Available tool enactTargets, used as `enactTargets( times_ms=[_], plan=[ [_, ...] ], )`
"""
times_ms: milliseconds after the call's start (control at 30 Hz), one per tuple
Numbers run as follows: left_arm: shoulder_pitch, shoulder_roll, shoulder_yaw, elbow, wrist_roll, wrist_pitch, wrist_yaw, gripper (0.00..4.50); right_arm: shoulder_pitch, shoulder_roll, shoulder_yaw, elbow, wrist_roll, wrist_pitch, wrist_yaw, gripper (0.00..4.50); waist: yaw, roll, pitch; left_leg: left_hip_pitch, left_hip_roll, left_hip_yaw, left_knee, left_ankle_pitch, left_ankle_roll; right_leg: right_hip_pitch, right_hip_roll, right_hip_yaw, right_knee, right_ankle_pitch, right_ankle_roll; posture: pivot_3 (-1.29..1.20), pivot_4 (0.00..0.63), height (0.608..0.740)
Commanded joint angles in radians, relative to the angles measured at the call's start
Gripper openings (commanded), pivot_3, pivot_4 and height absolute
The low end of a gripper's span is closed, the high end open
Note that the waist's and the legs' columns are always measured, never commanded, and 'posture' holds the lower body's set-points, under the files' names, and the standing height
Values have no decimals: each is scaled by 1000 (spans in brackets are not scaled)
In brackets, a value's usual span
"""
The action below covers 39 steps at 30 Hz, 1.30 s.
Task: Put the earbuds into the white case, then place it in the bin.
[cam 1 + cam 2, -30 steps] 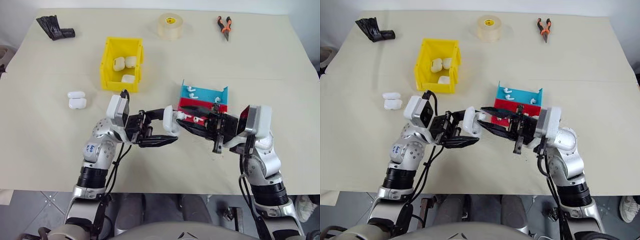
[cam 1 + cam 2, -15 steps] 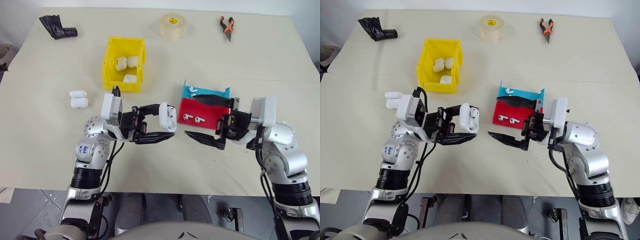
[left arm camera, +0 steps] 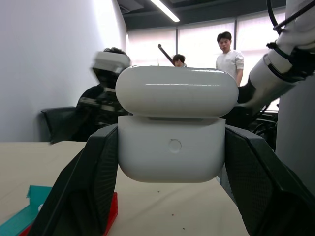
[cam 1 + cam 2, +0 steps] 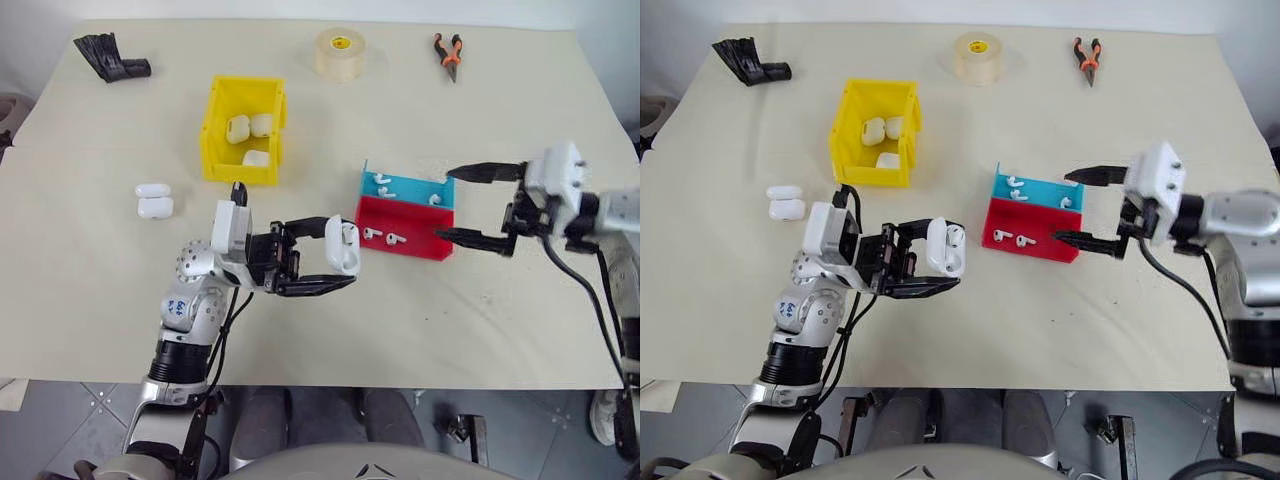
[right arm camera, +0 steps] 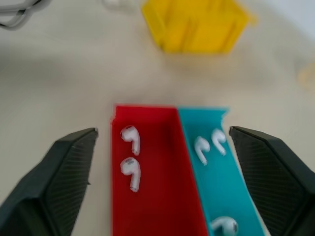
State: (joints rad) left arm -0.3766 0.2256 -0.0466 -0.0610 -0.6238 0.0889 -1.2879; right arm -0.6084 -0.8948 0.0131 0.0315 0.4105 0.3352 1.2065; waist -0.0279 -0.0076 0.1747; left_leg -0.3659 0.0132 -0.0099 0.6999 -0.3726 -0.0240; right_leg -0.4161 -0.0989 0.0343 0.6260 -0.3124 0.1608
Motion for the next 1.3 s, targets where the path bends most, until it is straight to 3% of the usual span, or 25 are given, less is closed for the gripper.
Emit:
enactTargets(
  times_ms=[33, 233, 500, 700, 1067, 1300],
  plan=[
    [18, -7, -11, -13, -15, -16, -9, 2799, -158, -9, 121, 83, -112, 199, -28, 4477, 0, 0, 0, 0, 0, -1, 0, 0, 0, 0, 0, -1, 0, 0, 0, 0, 150, 740],
    [42, -18, -22, -24, -11, -23, 0, 2799, -425, 112, 284, 334, -287, 287, -82, 4477, -1, 0, 0, -4, -2, -2, 0, 0, 0, -2, -2, -2, -1, 0, 0, 0, 150, 740],
    [66, -23, -28, -43, -8, -33, 21, 2799, -582, 269, 386, 677, -453, 126, -86, 4477, -5, 0, 0, -5, -2, -2, -1, 0, -1, -3, -2, -4, 0, 0, -1, 0, 150, 740],
    [76, -26, -32, -54, 0, -50, 42, 2799, -662, 359, 387, 852, -513, 32, -85, 4477, -17, 1, 0, -5, -1, -2, -1, 1, -1, -4, -2, -4, 1, 0, -1, 0, 150, 740],
    [90, -11, -31, -64, 0, -63, 65, 2799, -635, 389, 395, 818, -563, -6, 56, 4477, -35, 1, 0, -4, -1, -3, -1, 1, -2, -4, -2, -5, 1, 0, -1, 0, 150, 740],
    [87, -6, -29, -62, -2, -62, 72, 2799, -575, 355, 392, 666, -572, 43, 112, 4477, -32, 1, 0, -4, -1, -4, 0, 1, -2, -4, -2, -5, 2, 0, -1, 0, 150, 740]
  ],
)
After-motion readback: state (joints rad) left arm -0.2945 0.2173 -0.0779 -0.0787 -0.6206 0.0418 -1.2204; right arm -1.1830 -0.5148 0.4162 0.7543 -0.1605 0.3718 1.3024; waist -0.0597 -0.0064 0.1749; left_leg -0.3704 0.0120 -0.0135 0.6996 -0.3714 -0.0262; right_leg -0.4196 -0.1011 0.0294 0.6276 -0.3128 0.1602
